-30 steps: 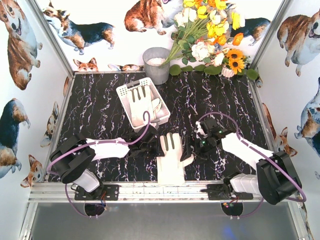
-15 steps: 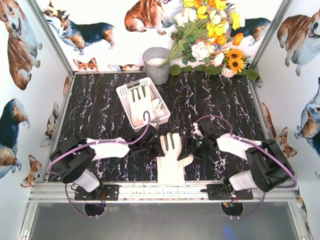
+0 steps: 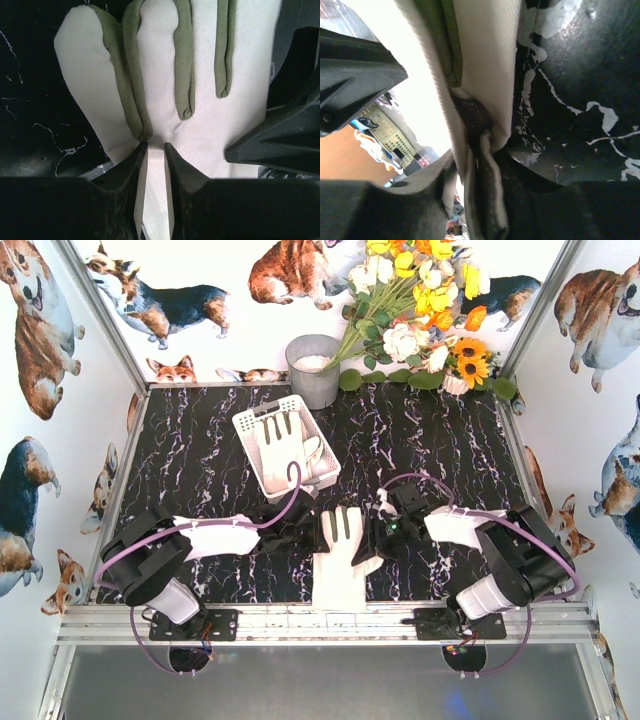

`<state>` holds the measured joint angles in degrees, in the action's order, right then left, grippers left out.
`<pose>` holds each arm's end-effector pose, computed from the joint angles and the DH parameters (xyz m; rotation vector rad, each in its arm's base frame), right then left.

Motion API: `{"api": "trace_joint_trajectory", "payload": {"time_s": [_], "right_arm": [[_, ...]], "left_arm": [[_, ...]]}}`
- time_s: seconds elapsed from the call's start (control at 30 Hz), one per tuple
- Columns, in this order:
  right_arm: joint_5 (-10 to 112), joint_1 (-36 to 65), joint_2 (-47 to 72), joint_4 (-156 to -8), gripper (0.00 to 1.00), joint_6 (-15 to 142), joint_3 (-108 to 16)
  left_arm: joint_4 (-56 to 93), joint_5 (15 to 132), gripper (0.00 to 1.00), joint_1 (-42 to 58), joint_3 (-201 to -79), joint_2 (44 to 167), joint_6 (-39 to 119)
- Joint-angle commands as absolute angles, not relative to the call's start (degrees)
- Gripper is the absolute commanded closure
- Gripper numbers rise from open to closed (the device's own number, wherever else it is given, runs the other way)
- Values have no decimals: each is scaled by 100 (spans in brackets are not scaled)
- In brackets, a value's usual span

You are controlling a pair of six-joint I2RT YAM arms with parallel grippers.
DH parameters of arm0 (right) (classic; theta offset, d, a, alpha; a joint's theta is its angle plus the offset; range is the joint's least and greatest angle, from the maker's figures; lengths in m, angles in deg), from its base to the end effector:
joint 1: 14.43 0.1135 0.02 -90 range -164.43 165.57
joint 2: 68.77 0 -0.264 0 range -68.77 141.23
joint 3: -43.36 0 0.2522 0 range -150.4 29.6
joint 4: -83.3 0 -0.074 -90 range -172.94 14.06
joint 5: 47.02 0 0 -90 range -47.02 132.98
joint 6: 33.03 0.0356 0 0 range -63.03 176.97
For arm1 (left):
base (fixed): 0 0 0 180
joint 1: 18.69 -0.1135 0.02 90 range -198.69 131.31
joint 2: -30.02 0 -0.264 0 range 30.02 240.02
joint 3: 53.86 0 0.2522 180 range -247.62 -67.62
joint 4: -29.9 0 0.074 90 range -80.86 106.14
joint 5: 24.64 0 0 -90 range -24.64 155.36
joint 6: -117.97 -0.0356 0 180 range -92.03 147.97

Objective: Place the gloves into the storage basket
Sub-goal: Pick up the glove from the center of the board.

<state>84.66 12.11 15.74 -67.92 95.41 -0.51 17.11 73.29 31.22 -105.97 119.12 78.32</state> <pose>0.1876 0.1201 0.1179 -0.0980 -2.8101 -1.1742 0.1816 -0.2234 0.1423 0.0573 2.6619 -0.8662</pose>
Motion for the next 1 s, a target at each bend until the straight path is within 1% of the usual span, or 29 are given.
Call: {"api": "trace_joint_trajectory", "payload": {"time_s": [0.0, 0.07, 0.1, 0.13, 0.2, 0.4, 0.5, 0.6, 0.7, 0.83, 0.97], "right_arm": [[8277, 1307, 1651, -7055, 72, 9458, -63], [8267, 1308, 1536, -7019, 90, 9450, -68], [8263, 1308, 1466, -6987, 98, 9440, -76], [8255, 1308, 1385, -6940, 100, 9430, -89], [8245, 1292, 1229, -6833, 100, 9394, -138], [8377, 1073, 767, -6328, 100, 9070, -434], [8429, 974, 556, -5923, 100, 8786, -674], [8414, 932, 321, -5366, 100, 8427, -986], [8425, 921, 46, -4896, 100, 8039, -1306], [8626, 921, -323, -4480, 100, 7639, -1710], [9114, 921, -694, -4292, 100, 7431, -2068]], "left_arm": [[1422, 7177, 85, 3158, -10603, 11993, 7745], [1409, 7132, 85, 3156, -10602, 11910, 7746], [1399, 7108, 84, 3158, -10607, 11849, 7746], [1383, 7081, 83, 3158, -10618, 11780, 7741], [1334, 7062, 77, 3151, -10652, 11608, 7701], [1021, 6969, 50, 3122, -10813, 10978, 7584], [1041, 7004, 40, 3045, -10754, 10625, 7603], [1169, 7102, 26, 2947, -10635, 10285, 7632], [1602, 7365, 14, 2804, -10364, 9921, 7740], [2498, 7947, 7, 2485, -9864, 9484, 7977], [3224, 8453, 2, 2280, -9577, 9191, 8126]]}}
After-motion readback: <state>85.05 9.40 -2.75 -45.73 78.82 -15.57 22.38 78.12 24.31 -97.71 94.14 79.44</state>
